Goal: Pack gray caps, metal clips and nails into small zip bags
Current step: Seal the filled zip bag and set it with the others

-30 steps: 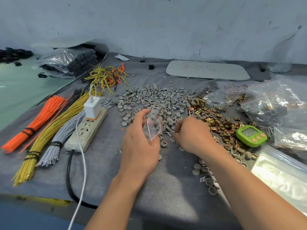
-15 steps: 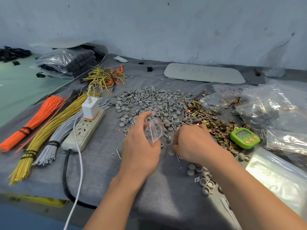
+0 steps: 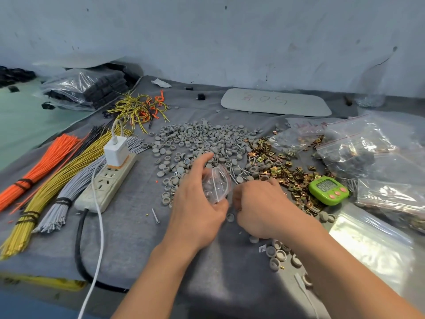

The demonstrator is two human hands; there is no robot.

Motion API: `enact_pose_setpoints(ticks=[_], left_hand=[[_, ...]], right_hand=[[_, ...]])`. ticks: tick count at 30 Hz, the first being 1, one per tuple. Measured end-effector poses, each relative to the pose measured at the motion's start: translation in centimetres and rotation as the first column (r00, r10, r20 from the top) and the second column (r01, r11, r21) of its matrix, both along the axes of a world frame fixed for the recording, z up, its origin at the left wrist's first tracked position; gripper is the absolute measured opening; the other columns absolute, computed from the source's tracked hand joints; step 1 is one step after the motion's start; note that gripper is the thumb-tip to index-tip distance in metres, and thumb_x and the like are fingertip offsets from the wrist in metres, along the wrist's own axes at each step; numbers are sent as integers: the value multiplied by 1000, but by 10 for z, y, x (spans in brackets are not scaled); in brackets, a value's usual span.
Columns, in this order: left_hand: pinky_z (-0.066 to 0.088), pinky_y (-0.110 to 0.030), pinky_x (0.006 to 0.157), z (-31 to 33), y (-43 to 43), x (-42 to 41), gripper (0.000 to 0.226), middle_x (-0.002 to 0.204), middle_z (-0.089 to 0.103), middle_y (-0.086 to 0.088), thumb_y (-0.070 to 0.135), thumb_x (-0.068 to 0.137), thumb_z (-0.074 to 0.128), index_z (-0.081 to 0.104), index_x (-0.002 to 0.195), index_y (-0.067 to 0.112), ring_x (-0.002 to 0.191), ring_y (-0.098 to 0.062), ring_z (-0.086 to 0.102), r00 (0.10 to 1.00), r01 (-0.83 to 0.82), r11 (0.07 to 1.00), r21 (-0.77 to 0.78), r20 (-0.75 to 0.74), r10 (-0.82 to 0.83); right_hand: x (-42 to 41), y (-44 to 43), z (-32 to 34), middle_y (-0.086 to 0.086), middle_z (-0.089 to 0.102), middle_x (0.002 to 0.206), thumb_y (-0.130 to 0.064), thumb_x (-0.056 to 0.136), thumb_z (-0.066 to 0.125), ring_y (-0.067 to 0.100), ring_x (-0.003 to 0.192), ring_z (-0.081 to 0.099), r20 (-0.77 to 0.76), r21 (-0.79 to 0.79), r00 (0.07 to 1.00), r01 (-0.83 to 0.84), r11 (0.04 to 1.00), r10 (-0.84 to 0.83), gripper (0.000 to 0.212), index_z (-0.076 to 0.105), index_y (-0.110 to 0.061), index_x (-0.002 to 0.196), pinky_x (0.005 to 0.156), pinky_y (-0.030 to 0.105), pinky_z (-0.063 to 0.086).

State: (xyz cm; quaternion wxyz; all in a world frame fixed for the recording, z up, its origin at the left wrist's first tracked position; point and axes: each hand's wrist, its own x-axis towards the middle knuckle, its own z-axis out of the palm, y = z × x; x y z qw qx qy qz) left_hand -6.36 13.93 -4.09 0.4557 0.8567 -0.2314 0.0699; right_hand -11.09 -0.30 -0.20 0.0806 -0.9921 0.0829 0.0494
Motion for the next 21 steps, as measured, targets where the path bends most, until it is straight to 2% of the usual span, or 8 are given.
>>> enact_pose_setpoints(ticks=[2,3,6,8,11,15,18,21], left_hand=[[41,-26,100,0,0,0,90,122,56,15,16,75,75,34,148,51,113,-6,54,1000,12,1000,3,5,-12],[40,-24,101,0,0,1,90,122,56,15,15,75,75,35,148,50,113,-4,53,1000,21,1000,6,8,-21],[29,0,95,-2,0,3,88,122,55,19,10,75,74,39,148,45,109,9,46,998,57,998,28,27,-58],[20,9,90,-3,-1,4,88,125,50,24,9,76,75,41,149,42,108,17,40,996,69,996,54,45,-72],[22,7,90,-1,-4,3,86,129,47,27,11,74,77,44,147,44,108,17,40,996,75,993,90,48,-79],[30,5,84,0,-8,0,69,117,60,22,10,68,75,60,130,37,100,21,50,992,106,993,52,61,-109],[36,1,77,0,-9,-3,61,108,64,24,14,69,80,64,122,38,98,17,56,993,108,994,24,42,-109],[40,-2,67,2,-9,-5,59,97,67,31,20,68,82,61,116,46,88,15,60,994,110,994,-3,8,-110]], right_hand=[[-3,-1,4,-5,71,93,-21,85,58,19,96,59,2,72,1000,1,997,-1,10,60,-29,89,102,36,29],[-5,-2,6,-5,70,89,-18,85,59,19,91,58,4,110,1000,9,994,-10,12,58,-30,84,96,34,34],[-13,-12,11,-8,66,81,-11,85,67,15,80,62,88,295,991,71,953,-101,22,58,-28,76,68,26,47],[-17,-18,14,-5,70,74,-11,84,76,7,65,62,238,500,946,76,863,-221,20,63,-25,76,55,21,48],[-19,-23,18,-2,71,67,-12,83,79,3,47,48,347,704,865,15,710,-362,17,65,-21,79,46,15,38],[-18,-14,14,-6,69,62,-17,82,80,0,44,49,347,671,868,35,741,-355,17,65,-23,76,45,12,39],[-12,-6,7,-7,65,60,-21,82,81,-1,44,50,343,646,871,53,762,-351,15,68,-24,76,43,11,37],[-6,0,2,-7,65,61,-26,83,80,2,45,55,371,589,857,80,804,-358,15,67,-26,75,43,14,38]])
